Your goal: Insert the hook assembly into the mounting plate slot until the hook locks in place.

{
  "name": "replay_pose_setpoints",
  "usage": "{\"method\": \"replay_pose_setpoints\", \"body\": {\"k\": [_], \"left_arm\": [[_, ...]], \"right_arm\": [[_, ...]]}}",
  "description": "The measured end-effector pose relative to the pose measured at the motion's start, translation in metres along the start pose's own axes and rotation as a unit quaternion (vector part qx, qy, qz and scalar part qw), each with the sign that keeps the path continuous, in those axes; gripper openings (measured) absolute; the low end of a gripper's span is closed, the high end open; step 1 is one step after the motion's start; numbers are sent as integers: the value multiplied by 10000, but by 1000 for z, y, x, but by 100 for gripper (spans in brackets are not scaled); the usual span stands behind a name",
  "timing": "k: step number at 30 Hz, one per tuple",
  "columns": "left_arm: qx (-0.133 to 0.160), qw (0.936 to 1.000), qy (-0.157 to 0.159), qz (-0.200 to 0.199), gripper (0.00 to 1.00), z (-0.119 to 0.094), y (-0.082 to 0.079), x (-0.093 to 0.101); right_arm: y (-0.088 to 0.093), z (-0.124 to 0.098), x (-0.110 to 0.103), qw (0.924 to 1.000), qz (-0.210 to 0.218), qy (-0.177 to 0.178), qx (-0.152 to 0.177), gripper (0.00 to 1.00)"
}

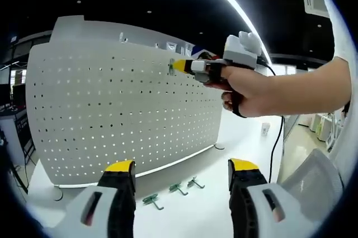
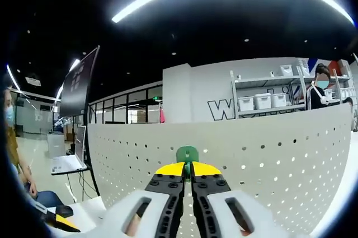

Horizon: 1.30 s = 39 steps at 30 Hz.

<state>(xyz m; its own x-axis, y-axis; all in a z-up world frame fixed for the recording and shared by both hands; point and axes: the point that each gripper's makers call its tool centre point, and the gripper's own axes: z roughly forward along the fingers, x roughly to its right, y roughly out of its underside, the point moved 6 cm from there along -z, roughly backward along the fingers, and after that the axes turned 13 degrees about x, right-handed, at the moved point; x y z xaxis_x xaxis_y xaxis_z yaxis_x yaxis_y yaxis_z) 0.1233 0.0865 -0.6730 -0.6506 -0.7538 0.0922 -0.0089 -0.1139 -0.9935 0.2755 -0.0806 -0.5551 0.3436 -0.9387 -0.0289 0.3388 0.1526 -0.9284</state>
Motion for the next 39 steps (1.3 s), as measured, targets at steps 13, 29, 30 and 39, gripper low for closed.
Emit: {"method": "replay_pose_setpoints", "body": {"k": [13,29,30,39], "left_arm": [[-29,10000,-51,7,69,-1,1,-2],[-133,9999,-56,-17,69,-2,3,-5],[-137,9999,-53,-16,69,-1,3,-5],[-174,9998,-58,2,68,-1,3,-7]], "right_arm": [[7,15,-1,10000,-62,-42,-29,1],[13,25,0,10000,-50,19,-50,1],[12,25,0,10000,-22,20,-28,1],[15,27,-5,9997,-81,238,-73,1]]}}
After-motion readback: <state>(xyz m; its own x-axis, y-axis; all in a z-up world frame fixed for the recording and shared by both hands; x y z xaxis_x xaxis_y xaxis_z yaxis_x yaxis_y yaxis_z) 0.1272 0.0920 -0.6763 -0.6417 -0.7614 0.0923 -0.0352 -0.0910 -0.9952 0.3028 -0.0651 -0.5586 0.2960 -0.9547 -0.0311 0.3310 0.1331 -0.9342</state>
